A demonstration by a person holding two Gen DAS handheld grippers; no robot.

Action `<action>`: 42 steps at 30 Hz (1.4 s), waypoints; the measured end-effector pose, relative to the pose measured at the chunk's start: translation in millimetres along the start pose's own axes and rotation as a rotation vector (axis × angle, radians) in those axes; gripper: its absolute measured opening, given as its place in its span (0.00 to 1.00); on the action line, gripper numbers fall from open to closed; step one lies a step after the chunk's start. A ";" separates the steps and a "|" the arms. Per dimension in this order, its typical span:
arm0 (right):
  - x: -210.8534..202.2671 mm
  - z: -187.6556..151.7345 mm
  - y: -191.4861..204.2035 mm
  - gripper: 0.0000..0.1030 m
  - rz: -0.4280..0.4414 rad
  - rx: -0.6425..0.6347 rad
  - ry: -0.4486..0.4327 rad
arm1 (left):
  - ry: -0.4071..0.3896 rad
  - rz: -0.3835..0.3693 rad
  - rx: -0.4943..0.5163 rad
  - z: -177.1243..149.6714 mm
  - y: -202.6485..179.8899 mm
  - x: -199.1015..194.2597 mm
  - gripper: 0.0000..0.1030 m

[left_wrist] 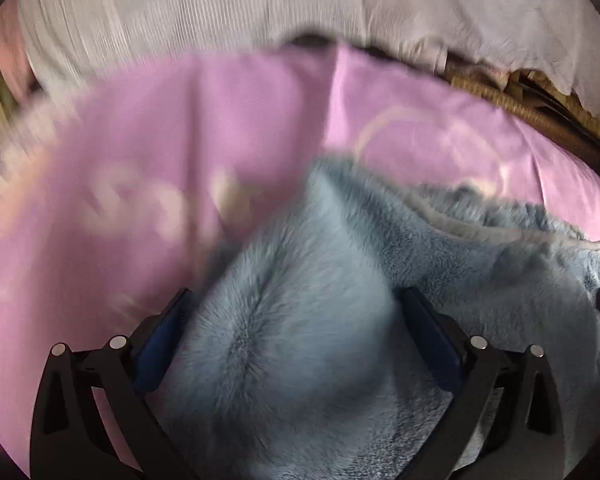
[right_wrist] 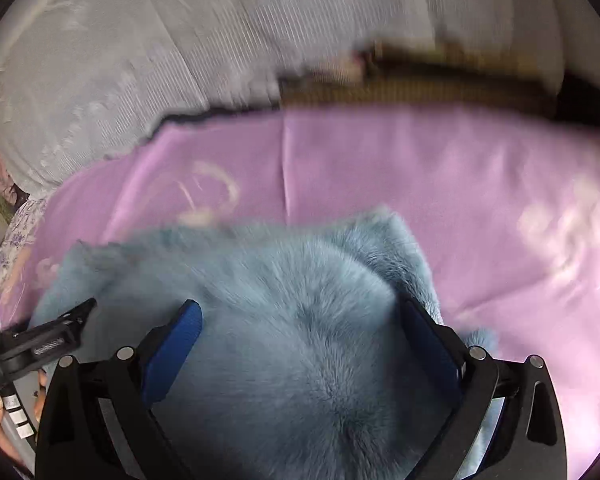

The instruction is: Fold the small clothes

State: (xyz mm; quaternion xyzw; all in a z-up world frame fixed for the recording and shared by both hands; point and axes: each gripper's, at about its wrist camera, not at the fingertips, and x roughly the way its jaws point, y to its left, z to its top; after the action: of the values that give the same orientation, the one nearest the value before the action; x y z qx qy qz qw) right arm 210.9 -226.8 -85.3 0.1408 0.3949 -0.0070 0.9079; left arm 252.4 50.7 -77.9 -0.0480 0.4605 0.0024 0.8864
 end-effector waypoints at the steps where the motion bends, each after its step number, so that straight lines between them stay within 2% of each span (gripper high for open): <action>1: -3.7 2.4 -3.6 0.97 0.019 0.017 -0.017 | 0.003 -0.049 -0.063 2.1 9.5 -1.4 0.96; 3: -10.9 0.6 -6.7 0.97 0.056 0.036 -0.061 | 0.000 -0.053 -0.064 1.9 11.1 -1.5 0.96; 7: -12.4 -2.4 -4.2 0.97 0.060 0.027 -0.077 | -0.042 0.001 -0.016 -3.1 0.9 -7.3 0.96; 14: -16.7 -6.0 -12.9 0.97 0.108 0.064 -0.114 | -0.084 -0.003 -0.034 -14.0 5.9 -35.4 0.95; 19: -21.3 -10.0 -14.5 0.97 0.122 0.074 -0.132 | -0.172 0.024 0.091 -35.0 -26.7 -67.3 0.95; 22: -25.3 -14.1 -17.1 0.97 0.133 0.083 -0.144 | -0.203 0.063 0.212 -54.4 -54.4 -74.1 0.95; 24: -31.6 -20.7 -18.4 0.97 0.125 0.082 -0.152 | -0.240 0.140 0.273 -71.3 -66.7 -73.9 0.96; 25: -36.0 -25.8 -18.3 0.97 0.112 0.074 -0.154 | -0.251 0.154 0.282 -74.6 -67.9 -75.3 0.96; 31: -70.3 -62.3 -11.8 0.97 0.042 -0.073 -0.139 | -0.193 0.080 0.196 -77.4 -36.8 -84.5 0.96; 35: -91.1 -85.3 -12.7 0.97 -0.005 -0.155 -0.128 | -0.187 0.068 0.210 -93.7 -19.9 -99.4 0.96; 37: -95.0 -94.9 -25.3 0.97 0.026 -0.133 -0.071 | -0.184 0.064 0.224 -100.5 -13.1 -104.5 0.96; 39: -104.3 -101.1 -40.1 0.97 0.082 -0.090 -0.064 | -0.169 0.057 0.224 -108.1 -3.3 -109.0 0.96; 41: -112.6 -107.7 -50.4 0.97 0.076 -0.047 -0.065 | -0.136 0.041 0.206 -113.7 4.9 -109.8 0.96; 42: -113.4 -111.9 -59.9 0.97 0.076 0.000 -0.036 | -0.118 0.033 0.192 -115.7 8.8 -109.8 0.96</action>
State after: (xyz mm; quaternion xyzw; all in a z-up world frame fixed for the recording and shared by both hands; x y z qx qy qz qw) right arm 45.4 -266.2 -91.3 0.1554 0.3726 0.0251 0.9145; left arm 94.4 53.8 -55.2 0.0448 0.4064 -0.0240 0.9123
